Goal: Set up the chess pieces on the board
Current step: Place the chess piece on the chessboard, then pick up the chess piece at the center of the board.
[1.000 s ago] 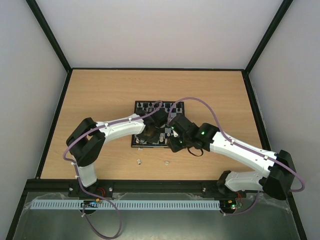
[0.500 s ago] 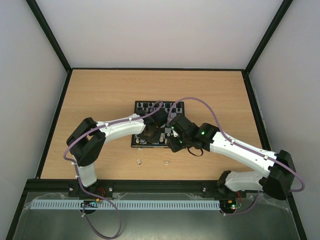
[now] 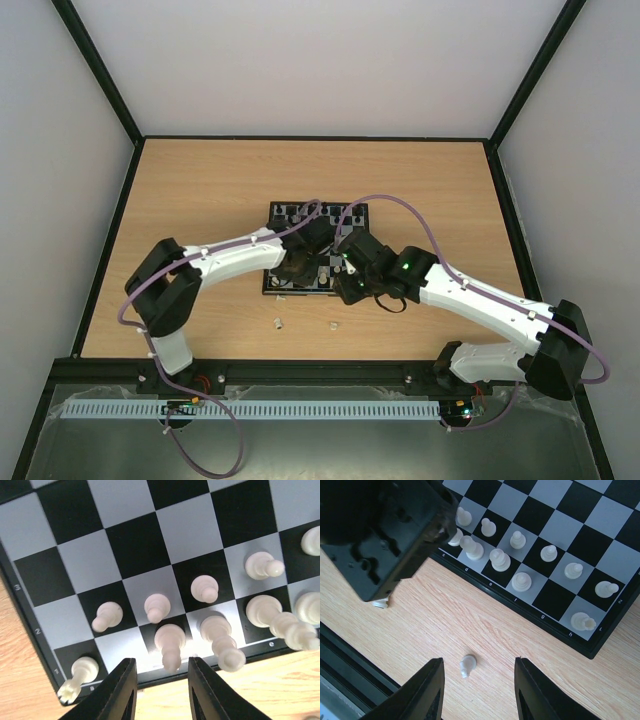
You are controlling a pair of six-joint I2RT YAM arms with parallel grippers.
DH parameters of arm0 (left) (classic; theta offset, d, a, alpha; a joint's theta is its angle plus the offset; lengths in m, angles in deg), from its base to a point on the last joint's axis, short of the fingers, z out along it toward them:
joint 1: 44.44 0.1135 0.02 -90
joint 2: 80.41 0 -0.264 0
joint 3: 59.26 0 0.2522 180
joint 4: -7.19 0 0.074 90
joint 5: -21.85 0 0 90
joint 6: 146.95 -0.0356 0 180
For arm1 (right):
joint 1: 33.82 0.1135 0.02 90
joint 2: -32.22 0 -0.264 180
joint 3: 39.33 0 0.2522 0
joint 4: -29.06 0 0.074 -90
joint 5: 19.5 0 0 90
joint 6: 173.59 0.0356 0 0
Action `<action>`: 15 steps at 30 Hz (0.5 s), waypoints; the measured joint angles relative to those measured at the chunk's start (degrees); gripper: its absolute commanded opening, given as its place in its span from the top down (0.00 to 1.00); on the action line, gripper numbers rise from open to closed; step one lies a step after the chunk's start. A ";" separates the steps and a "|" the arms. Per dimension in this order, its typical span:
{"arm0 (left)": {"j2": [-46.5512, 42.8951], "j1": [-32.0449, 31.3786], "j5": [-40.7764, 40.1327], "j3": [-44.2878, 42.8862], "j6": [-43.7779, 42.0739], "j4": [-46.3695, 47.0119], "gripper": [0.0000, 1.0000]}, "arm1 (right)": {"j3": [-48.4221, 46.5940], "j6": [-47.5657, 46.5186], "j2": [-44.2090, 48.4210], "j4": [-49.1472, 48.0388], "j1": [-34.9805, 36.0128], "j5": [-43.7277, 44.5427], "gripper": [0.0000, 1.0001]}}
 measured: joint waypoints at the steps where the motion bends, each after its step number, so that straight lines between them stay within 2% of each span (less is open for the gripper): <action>1: -0.61 0.00 -0.11 0.15 0.11 -0.13 0.68 | 0.00 0.00 0.00 0.02 0.00 0.00 0.60; 5: -4.92 -0.09 -0.87 0.66 0.83 -0.94 0.67 | 0.00 0.00 0.00 0.00 0.07 0.02 0.60; 7: -7.04 -0.11 -1.09 0.66 1.09 -1.03 0.64 | 0.00 0.02 0.00 -0.02 0.09 0.07 0.60; 9: -9.33 -0.11 -1.33 0.85 1.44 -1.16 0.56 | 0.02 0.04 -0.07 -0.02 0.09 0.04 0.60; 11: -12.28 -0.11 -1.62 1.60 2.03 -1.20 0.45 | 0.02 0.15 -0.24 -0.02 0.09 0.02 0.57; 12: -14.05 -0.11 -1.86 2.14 2.40 -1.27 0.35 | 0.04 0.26 -0.46 -0.02 0.11 0.00 0.55; 15: -20.76 -0.15 -2.21 4.44 3.06 -0.79 0.22 | 0.37 1.31 -1.62 -0.24 0.50 -0.02 0.51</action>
